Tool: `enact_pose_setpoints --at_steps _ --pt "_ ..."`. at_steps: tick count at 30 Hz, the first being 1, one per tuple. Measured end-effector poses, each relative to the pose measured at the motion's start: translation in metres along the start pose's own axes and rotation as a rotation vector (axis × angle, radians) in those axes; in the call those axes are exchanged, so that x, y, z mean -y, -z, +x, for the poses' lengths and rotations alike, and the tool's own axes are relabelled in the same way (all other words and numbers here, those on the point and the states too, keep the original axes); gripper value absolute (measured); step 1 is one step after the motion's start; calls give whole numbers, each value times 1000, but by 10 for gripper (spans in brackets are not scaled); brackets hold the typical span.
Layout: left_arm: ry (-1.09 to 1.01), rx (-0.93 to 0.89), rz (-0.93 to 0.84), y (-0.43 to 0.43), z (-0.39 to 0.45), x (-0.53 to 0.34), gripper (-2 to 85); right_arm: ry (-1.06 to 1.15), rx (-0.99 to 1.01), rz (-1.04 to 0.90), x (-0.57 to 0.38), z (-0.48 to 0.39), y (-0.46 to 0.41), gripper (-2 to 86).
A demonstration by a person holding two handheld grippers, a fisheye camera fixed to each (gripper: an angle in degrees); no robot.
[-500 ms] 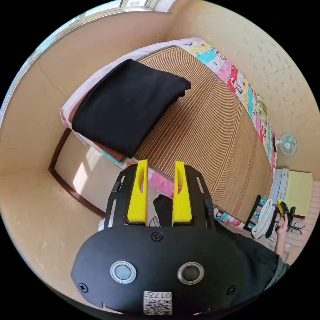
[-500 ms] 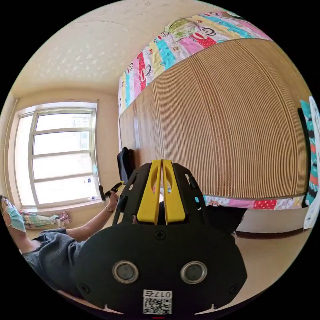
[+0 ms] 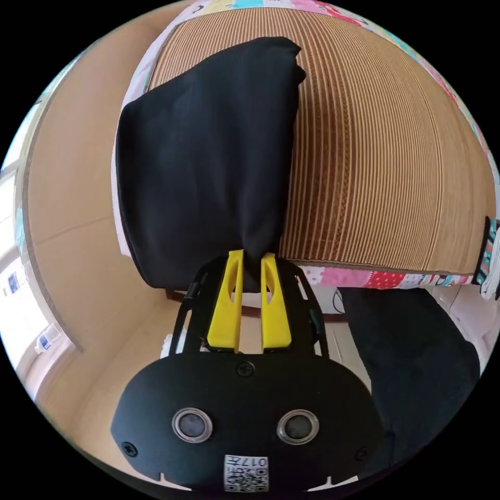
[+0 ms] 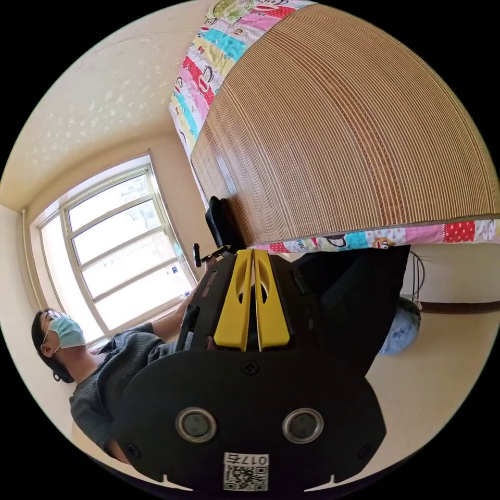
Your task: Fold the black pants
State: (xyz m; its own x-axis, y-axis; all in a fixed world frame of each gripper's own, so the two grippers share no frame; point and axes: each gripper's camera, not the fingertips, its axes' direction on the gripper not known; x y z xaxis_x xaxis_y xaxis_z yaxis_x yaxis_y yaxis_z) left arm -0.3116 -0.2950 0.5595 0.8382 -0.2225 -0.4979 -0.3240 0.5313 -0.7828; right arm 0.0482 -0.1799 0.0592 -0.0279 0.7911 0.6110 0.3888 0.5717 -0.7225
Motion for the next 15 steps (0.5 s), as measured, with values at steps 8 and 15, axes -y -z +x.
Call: enact_pose_setpoints --at_steps 8,15 --pt "-121 -718 490 193 -66 -97 24 165 203 -124 40 14 -28 6" --pt "-572 -995 904 347 48 -172 15 402 466 -164 54 0 -1 18"
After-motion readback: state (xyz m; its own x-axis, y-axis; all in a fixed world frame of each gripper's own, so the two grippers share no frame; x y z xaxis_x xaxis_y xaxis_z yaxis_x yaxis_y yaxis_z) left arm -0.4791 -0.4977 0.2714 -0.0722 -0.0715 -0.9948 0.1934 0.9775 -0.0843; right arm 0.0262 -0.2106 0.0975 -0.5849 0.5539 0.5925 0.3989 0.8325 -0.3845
